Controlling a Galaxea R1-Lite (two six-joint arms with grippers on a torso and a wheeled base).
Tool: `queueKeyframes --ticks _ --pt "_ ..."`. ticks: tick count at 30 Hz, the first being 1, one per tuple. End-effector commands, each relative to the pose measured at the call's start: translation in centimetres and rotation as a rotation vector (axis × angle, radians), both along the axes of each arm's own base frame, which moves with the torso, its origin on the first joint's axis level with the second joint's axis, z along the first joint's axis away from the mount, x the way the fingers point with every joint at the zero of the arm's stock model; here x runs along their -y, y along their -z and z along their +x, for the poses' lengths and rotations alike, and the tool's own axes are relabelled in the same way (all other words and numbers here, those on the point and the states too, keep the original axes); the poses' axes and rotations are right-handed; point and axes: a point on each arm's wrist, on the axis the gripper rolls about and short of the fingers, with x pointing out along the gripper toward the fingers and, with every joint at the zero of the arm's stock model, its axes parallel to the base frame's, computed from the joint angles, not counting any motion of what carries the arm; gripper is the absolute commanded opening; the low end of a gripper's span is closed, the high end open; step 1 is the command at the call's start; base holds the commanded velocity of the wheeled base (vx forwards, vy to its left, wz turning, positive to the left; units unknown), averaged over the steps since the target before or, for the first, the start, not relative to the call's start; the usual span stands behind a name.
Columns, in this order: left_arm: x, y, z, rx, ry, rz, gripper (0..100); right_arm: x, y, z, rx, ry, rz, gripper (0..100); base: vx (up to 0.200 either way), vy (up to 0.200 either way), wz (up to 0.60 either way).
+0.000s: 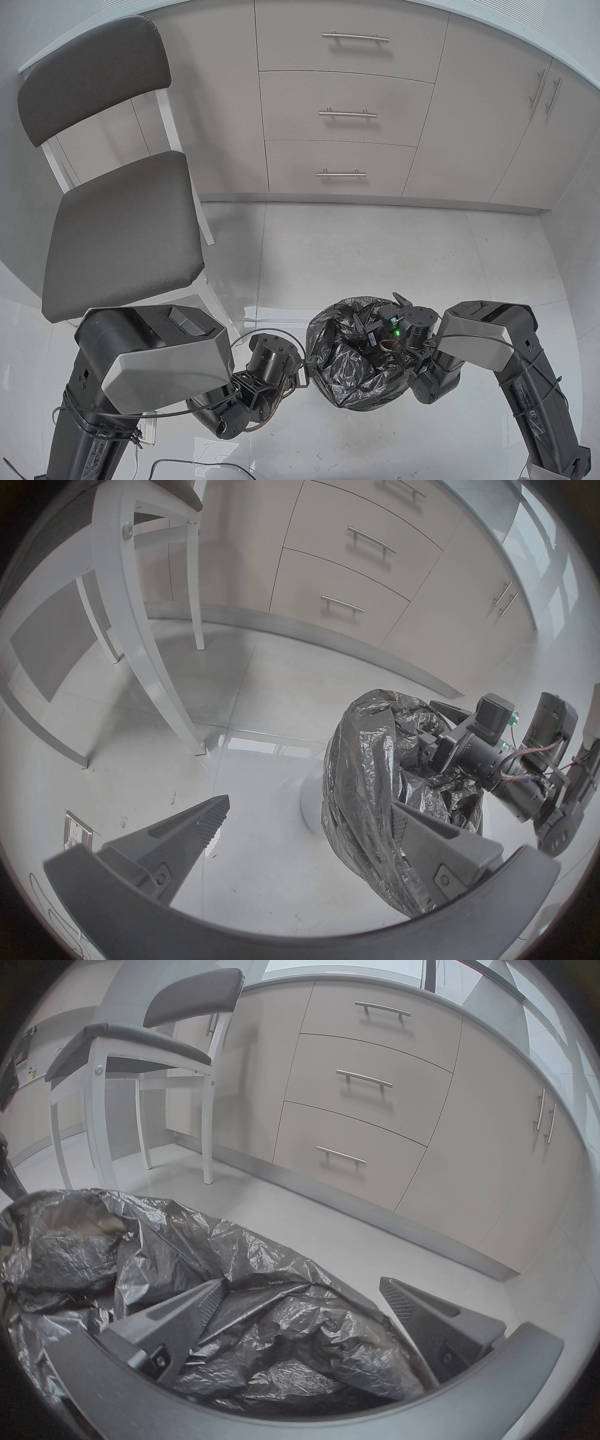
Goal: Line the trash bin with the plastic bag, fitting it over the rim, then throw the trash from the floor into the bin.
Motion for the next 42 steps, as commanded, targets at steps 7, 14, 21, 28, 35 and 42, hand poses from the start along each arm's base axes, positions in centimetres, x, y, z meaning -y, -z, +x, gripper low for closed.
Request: queueKeyframes --ticks 7,14,21,28,35,42 --pt "0.0 0.0 0.0 -0.001 -0.001 0.000 100 0.6 -5.3 -1.4 0.047 -0.004 0.032 100 0.000 0.000 0.00" --pt "0.0 0.0 0.0 -0.001 -0.001 0.000 100 1.4 -8.1 -2.1 0.072 -0.002 0.054 100 0.000 0.000 0.00" --pt "-0.1 0.1 -0.1 -0.003 0.000 0.003 100 6.4 -10.1 1.6 0.129 0.133 0.068 100 0.000 0.000 0.00" --pt "-0.1 0.1 -0.1 -0.003 0.000 0.003 100 10.1 -9.2 5.0 0.109 0.235 0.082 100 0.000 0.000 0.00" --pt "-0.1 0.1 -0.1 -0.002 0.001 0.004 100 11.6 -7.0 8.9 0.103 0.398 0.154 100 0.000 0.000 0.00" --pt "-0.1 0.1 -0.1 -0.003 0.003 0.005 100 11.2 -3.8 11.2 0.077 0.474 0.147 100 0.000 0.000 0.00"
